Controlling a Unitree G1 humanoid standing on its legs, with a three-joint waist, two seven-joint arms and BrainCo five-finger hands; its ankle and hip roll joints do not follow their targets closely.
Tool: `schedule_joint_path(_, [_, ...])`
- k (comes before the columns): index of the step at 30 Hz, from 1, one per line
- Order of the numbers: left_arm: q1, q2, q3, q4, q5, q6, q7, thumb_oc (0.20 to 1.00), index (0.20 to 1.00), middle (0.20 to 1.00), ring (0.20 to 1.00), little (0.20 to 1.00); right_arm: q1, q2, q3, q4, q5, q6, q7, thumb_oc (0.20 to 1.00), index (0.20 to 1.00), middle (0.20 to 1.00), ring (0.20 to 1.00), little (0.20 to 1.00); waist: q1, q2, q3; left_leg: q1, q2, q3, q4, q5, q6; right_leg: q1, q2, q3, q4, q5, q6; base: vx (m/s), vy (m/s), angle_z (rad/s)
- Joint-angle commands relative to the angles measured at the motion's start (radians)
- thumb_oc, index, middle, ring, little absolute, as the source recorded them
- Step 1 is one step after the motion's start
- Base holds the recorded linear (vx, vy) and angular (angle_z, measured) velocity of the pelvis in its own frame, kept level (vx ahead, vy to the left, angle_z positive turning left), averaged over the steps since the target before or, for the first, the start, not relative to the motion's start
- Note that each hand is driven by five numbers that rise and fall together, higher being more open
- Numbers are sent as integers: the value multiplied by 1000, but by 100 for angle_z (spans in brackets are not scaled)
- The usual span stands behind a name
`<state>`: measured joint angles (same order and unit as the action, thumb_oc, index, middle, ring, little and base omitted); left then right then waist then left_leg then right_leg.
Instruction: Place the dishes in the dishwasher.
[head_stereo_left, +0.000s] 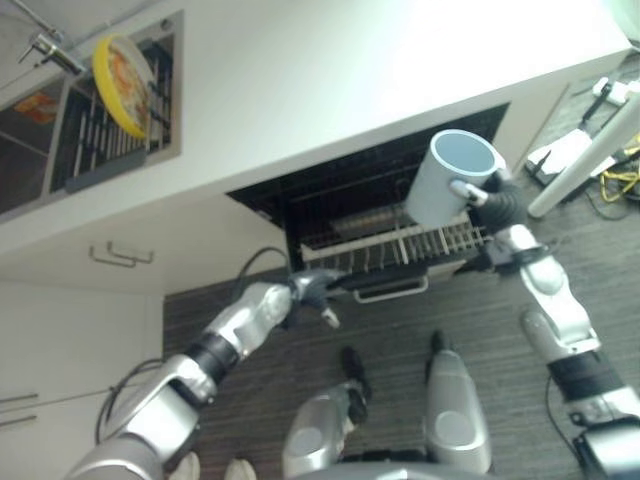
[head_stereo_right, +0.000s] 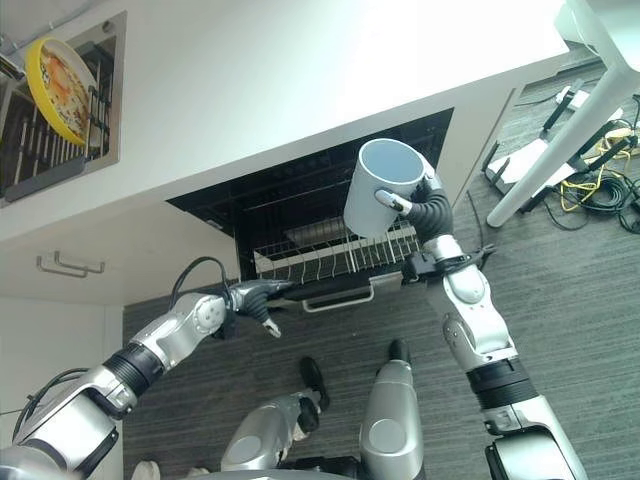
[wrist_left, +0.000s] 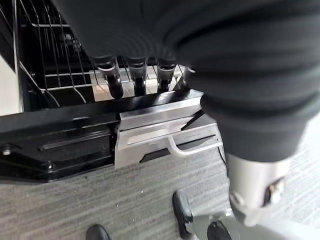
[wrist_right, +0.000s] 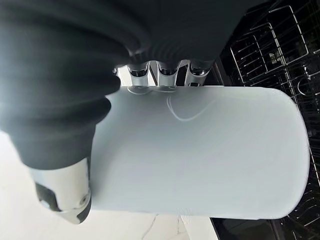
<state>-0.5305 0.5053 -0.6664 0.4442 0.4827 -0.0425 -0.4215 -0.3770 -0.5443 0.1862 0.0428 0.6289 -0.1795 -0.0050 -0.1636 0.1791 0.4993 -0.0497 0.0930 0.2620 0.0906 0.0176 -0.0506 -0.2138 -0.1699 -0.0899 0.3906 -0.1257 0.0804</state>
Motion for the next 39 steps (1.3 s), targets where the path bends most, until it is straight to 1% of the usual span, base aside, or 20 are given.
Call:
schedule_joint_path(1, [140,-36,-172,40,-4,-45,-229,1000,1000,1000,1000,1000,-46,40,-17,-12,-7,-33,3,200,200,200,200,200,-23,-59,-39,-49,92,-34,133,-80,-35,15,-142,-22,-31,9,87,0,0,0])
schedule_joint_path(5, [131,-42,-186,59,-9,-34,-253,1000,1000,1000,1000,1000,-48,38,-15,0,-30,-15,-11,200,200,200,200,200,-33,-57,-35,-48,92,-28,132,-80,-36,11,-143,-18,-28,7,89,2,8,0])
schedule_joint_path(7, [130,-42,-187,61,1,-35,-240,1000,1000,1000,1000,1000,-41,37,-18,32,-53,4,-37,200,200,200,200,200,-35,-56,-35,-46,94,-27,132,-80,-36,13,-143,-19,-28,6,89,0,0,0])
schedule_joint_path(11, [117,-41,-196,63,9,-47,-250,1000,1000,1000,1000,1000,-54,30,-32,144,-83,17,-49,200,200,200,200,200,-25,-52,-36,-46,94,-34,136,-81,-37,22,-146,-25,-33,8,86,8,-1,0])
schedule_joint_path(15, [96,-30,-190,32,25,-49,-234,1000,1000,1000,1000,1000,-105,8,-52,255,-89,73,-55,200,200,200,200,200,1,-49,-31,-52,92,-50,140,-81,-38,25,-149,-37,-31,10,83,-4,-15,1])
schedule_joint_path(16, [87,-18,-192,18,34,-53,-243,1000,1000,1000,1000,1000,-129,-6,-57,298,-92,97,-43,200,200,200,200,200,10,-48,-30,-54,92,-55,139,-79,-38,27,-151,-42,-32,10,82,-16,-25,3])
schedule_joint_path(17, [86,-4,-192,4,42,-62,-246,1000,1000,1000,1000,1000,-148,-16,-60,333,-99,147,-39,200,200,200,200,200,18,-49,-30,-54,91,-59,140,-78,-39,29,-152,-47,-32,11,81,-19,-33,3])
schedule_joint_path(18, [77,12,-190,-14,43,-73,-253,1000,1000,1000,1000,1000,-174,-23,-61,384,-84,220,-20,200,200,200,200,200,28,-50,-29,-56,92,-64,141,-78,-39,30,-153,-52,-29,11,80,-13,-43,3])
schedule_joint_path(20, [61,36,-193,-47,52,-75,-262,1000,1000,1000,1000,1000,-222,-38,-57,464,-108,260,6,200,200,200,200,200,47,-55,-28,-58,93,-73,143,-77,-39,35,-152,-62,-26,10,77,0,-54,8])
schedule_joint_path(24, [30,74,-204,-89,56,-74,-258,1000,1000,1000,1000,1000,-315,-66,-31,553,-133,324,32,200,200,200,200,200,73,-60,-22,-68,94,-88,151,-75,-39,35,-154,-75,-15,9,75,-6,-42,16])
schedule_joint_path(25, [21,84,-205,-101,60,-74,-242,1000,1000,1000,1000,1000,-347,-71,-22,580,-139,349,40,200,200,200,200,200,81,-60,-19,-72,93,-93,153,-74,-39,33,-153,-78,-12,8,74,-25,-22,4])
schedule_joint_path(27, [-3,105,-212,-130,54,-93,-232,1000,1000,1000,1000,1000,-418,-72,6,643,-153,380,41,200,200,200,200,200,103,-58,-7,-83,89,-107,154,-70,-37,29,-151,-85,-6,8,70,-41,-16,5])
schedule_joint_path(30, [-24,128,-220,-164,52,-100,-238,1000,1000,1000,1000,1000,-478,-66,27,698,-165,401,39,200,200,200,200,200,119,-50,4,-90,83,-117,153,-66,-37,25,-153,-91,0,8,68,-26,19,17])
schedule_joint_path(36, [-54,149,-240,-205,49,-103,-249,1000,1000,1000,1000,1000,-575,-36,65,772,-183,415,24,200,200,200,200,200,144,-28,21,-112,70,-129,151,-55,-34,5,-160,-101,22,2,65,-16,41,7])
schedule_joint_path(39, [-64,155,-250,-215,55,-102,-248,1000,1000,1000,1000,1000,-609,-20,73,803,-185,434,-10,200,200,200,200,200,156,-17,21,-132,62,-133,154,-53,-32,-11,-165,-105,31,-1,65,-5,31,5])
